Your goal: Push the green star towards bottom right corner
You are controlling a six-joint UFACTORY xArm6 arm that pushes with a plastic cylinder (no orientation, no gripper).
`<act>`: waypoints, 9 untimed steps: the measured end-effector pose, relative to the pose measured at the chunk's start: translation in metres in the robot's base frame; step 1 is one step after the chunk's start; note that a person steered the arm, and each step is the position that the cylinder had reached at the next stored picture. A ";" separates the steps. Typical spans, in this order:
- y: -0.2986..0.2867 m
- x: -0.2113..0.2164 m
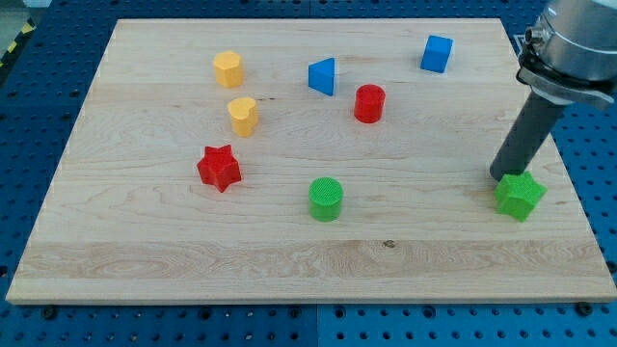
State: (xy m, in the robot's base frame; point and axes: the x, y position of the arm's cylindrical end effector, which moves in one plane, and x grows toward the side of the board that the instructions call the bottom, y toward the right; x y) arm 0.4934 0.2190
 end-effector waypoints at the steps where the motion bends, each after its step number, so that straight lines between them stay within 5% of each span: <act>1: 0.002 0.015; 9: 0.002 0.052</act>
